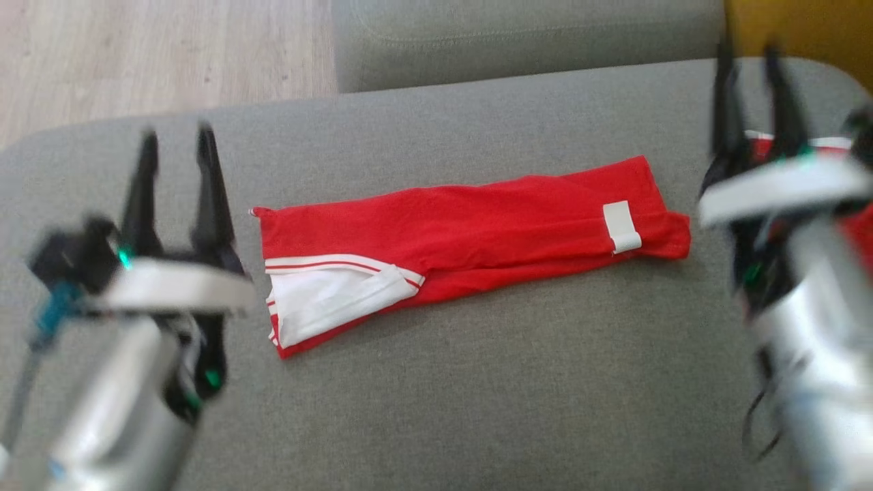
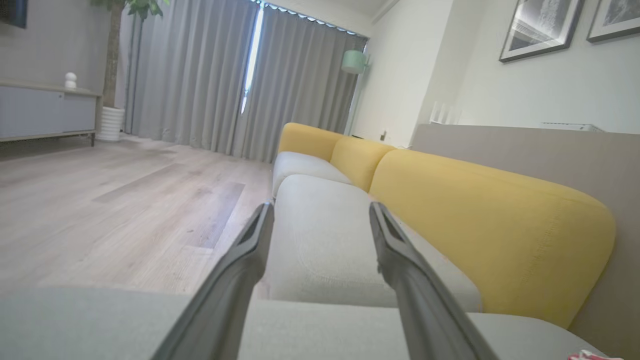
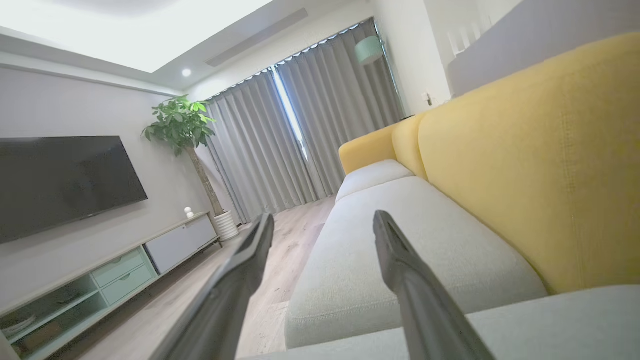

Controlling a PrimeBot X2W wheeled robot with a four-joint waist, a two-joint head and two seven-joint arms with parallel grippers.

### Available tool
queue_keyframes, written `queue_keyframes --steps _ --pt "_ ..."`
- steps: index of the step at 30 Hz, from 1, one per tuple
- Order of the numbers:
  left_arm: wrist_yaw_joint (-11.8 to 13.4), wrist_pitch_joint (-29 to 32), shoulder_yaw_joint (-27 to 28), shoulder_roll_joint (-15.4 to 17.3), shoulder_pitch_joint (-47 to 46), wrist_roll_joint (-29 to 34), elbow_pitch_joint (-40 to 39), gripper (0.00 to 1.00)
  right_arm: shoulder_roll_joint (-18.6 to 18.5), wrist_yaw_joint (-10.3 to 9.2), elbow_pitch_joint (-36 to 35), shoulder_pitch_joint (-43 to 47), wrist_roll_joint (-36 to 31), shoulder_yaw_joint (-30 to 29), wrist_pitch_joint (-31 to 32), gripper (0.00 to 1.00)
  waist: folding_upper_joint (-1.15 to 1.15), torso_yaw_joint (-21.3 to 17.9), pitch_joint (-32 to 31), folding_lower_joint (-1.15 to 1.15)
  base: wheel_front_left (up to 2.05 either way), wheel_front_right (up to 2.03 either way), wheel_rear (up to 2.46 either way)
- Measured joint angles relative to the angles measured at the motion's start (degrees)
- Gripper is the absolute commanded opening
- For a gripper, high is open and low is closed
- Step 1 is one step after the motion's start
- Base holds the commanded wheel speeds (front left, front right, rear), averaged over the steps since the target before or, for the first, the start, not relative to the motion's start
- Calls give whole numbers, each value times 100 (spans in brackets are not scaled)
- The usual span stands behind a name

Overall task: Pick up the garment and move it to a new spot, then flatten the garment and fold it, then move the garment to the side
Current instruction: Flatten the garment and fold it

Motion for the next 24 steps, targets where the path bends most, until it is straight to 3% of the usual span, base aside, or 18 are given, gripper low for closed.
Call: queue_keyframes --steps 2,3,6,14,24 --pt "-46 0 296 -297 493 369 -49 100 393 0 -335 597 -465 -409 -8 100 0 -1 -59 0 0 0 0" --pt "-126 0 516 -528 943 687 -27 100 787 0 -545 1152 -818 -669 -8 100 0 -7 -108 0 0 0 0" --pt "-229 0 757 -817 1440 1110 88 100 1116 0 -764 1825 -1225 -927 -8 100 0 -7 -167 -1 0 0 0" --pt "-709 1 1272 -1408 2066 1982 413 100 1206 0 -827 2540 -2075 -1058 -8 100 0 4 -193 0 0 0 0" --pt "-1183 1 1831 -1825 2142 2535 560 100 1218 0 -827 2611 -1887 -1061 -8 100 0 115 -99 0 0 0 0"
